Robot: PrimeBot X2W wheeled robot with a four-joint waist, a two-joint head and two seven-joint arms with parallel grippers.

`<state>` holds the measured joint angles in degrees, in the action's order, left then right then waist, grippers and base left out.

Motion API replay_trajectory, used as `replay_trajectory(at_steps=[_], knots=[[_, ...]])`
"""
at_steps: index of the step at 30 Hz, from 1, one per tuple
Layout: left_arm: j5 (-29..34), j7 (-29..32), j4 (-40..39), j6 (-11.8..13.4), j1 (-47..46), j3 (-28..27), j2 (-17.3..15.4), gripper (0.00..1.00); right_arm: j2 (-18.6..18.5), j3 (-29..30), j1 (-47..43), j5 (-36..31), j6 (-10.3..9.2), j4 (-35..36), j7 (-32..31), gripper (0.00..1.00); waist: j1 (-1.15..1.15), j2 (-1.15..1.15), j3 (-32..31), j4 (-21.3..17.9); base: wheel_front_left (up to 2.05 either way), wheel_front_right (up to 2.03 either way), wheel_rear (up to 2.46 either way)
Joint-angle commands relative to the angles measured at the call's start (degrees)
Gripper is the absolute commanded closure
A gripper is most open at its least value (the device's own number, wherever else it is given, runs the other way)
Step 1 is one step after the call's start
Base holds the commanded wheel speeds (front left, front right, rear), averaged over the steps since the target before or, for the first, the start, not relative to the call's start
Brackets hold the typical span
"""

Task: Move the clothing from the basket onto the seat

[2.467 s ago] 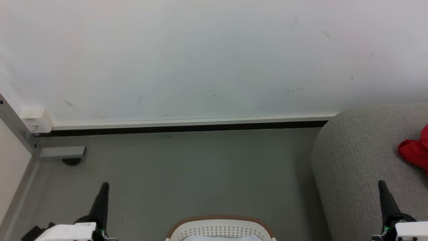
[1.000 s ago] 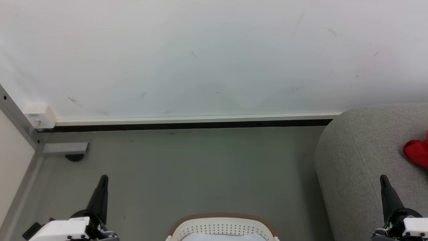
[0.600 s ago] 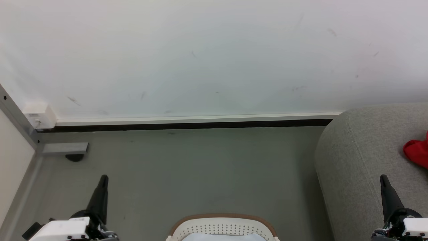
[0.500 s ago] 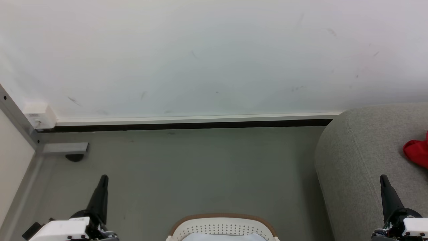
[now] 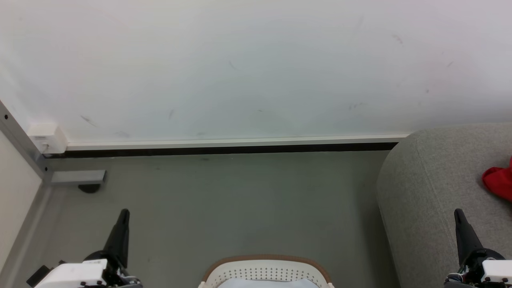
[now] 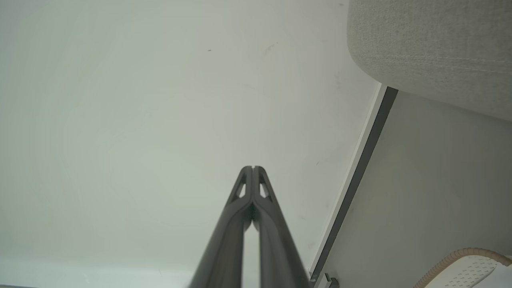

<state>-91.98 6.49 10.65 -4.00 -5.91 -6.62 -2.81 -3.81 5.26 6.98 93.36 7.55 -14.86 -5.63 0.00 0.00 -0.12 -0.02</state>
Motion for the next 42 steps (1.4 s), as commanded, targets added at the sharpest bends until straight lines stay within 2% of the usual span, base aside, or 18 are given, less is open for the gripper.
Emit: replay_trajectory(at_steps=[1,42], knots=[[-0.69,0.26,-0.18,-0.25,-0.52,-0.16,-0.1,1.0,-0.46,-0.09,0.5,0.54,-0.12,0.2,0.19,1.0,0.0,0.0,0.0,0.0,0.0,0.0,0.0],[-0.69,0.26,-0.19,-0.25,-0.52,-0.16,-0.11,1.0,-1.08,-0.82,0.39,1.32,-0.12,0.28,0.77,1.0,0.0,0.0,0.0,0.0,0.0,0.0,0.0]])
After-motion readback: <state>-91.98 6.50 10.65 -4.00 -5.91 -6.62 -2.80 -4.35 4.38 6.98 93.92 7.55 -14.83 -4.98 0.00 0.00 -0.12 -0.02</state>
